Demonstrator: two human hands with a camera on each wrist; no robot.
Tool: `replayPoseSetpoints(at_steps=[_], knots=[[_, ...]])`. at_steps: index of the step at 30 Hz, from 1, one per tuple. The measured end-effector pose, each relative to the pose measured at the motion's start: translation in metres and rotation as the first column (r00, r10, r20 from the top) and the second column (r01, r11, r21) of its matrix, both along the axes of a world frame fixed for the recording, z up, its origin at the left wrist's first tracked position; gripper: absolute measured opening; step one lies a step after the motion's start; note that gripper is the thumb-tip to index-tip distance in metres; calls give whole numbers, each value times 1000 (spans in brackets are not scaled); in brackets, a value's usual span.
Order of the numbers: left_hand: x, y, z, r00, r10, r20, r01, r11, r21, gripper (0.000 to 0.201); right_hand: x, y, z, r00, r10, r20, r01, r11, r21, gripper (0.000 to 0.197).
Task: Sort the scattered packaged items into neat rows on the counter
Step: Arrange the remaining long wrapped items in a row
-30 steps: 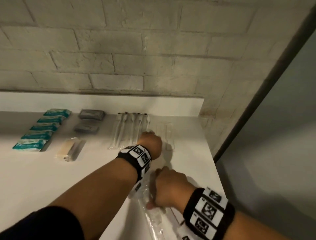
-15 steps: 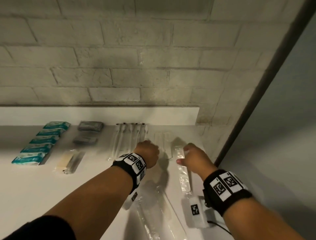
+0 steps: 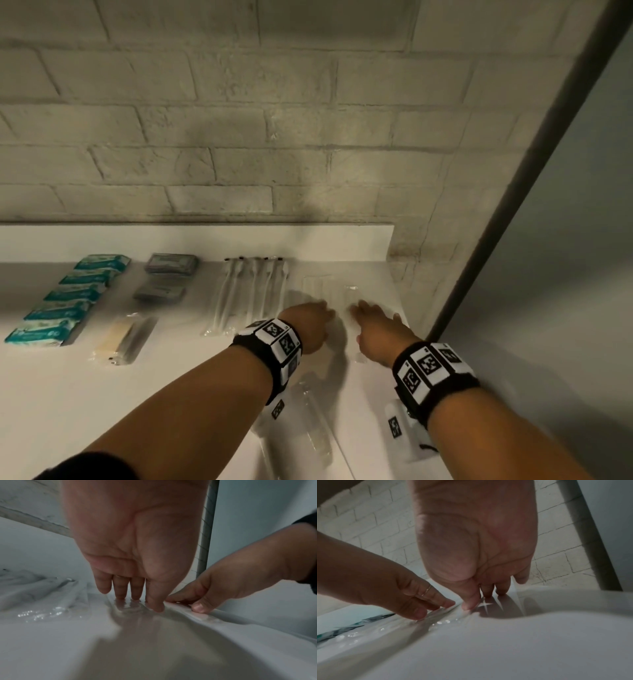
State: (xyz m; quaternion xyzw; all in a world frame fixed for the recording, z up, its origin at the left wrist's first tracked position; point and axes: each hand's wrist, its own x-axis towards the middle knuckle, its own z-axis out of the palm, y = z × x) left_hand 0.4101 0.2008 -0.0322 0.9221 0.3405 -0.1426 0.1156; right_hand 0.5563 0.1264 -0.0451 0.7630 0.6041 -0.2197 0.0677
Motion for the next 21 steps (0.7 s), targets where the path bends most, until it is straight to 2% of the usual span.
replayPoseSetpoints(at_steps=[4, 12, 15, 18, 19, 20, 21], knots=[[-2, -4, 4, 999, 1, -35, -2, 1000, -27, 49, -4, 18, 0, 999, -36, 0, 36, 999, -11, 73], [-4, -10, 3, 999, 24, -41, -25, 1000, -17, 52, -2, 28, -8, 997, -68, -20, 67, 996, -52, 73], [-6, -11, 5, 998, 20, -54, -21, 1000, -21, 52, 2, 22, -4, 984, -95, -149, 102, 994, 43, 72], [-8, -5, 7, 991, -28, -134, 20, 998, -63, 57, 1, 4, 12, 875, -243, -420, 346, 919, 191, 76], [-6, -2, 8, 986, -50, -157, 38, 996, -78, 56, -4, -5, 19, 862, -254, -439, 378, 899, 222, 76], [-5, 1, 10, 984, -59, -169, 44, 995, -89, 53, -13, -15, 25, 888, -227, -400, 338, 912, 233, 77], [-3, 2, 11, 982, -56, -178, 38, 994, -100, 50, -25, -27, 28, 932, -161, -324, 232, 953, 196, 80]])
